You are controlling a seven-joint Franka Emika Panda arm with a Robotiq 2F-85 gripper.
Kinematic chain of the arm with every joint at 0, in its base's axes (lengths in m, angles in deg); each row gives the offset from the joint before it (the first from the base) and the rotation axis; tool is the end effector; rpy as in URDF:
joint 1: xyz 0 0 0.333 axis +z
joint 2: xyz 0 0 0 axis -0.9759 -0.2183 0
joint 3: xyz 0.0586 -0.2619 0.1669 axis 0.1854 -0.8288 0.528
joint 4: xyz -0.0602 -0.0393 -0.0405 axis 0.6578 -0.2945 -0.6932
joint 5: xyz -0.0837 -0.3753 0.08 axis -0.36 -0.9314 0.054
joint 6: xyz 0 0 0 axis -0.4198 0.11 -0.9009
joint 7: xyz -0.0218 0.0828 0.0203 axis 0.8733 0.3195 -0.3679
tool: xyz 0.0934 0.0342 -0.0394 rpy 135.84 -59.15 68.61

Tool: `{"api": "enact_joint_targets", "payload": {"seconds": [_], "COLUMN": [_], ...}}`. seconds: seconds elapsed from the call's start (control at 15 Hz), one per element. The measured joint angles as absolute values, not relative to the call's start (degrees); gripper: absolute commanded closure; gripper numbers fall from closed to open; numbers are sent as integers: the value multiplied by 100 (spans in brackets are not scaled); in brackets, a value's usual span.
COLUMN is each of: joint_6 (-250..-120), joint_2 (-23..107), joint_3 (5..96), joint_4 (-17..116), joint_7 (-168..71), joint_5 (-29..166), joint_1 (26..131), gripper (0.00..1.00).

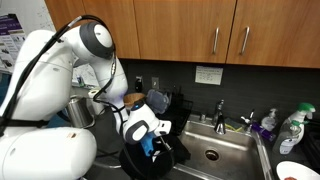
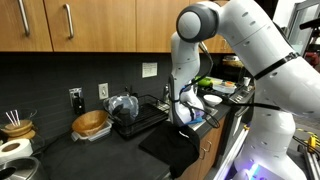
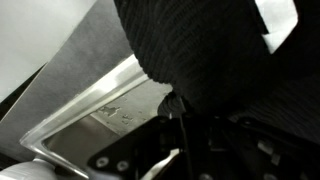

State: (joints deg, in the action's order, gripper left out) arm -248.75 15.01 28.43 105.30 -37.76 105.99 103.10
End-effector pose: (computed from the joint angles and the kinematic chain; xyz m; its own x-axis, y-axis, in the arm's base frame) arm 0.3919 -0.1110 0.0763 0.7058 -0.5696 0.4212 -0.6893 -0.6895 0.2225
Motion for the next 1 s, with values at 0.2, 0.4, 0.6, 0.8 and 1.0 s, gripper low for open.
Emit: {"api": "enact_joint_targets", "payload": {"seconds": [0.2, 0.4, 0.6, 0.8, 1.0], "joint_6": [-24875, -24875, -24874, -24872, -24868], "joint_2": [1581, 1811, 2088, 2287, 2405], "joint_3": [2809, 2788, 2760, 2753, 2799], "joint_4": [10554, 10625, 10699, 10780, 10857], "joint_7": [-3779, -3781, -3784, -3784, -3786], "joint_5": [10653, 10715, 10784, 10788, 10788], "joint_1": [10326, 10332, 10331, 10294, 10129], "gripper": [98, 98, 98, 98, 98]}}
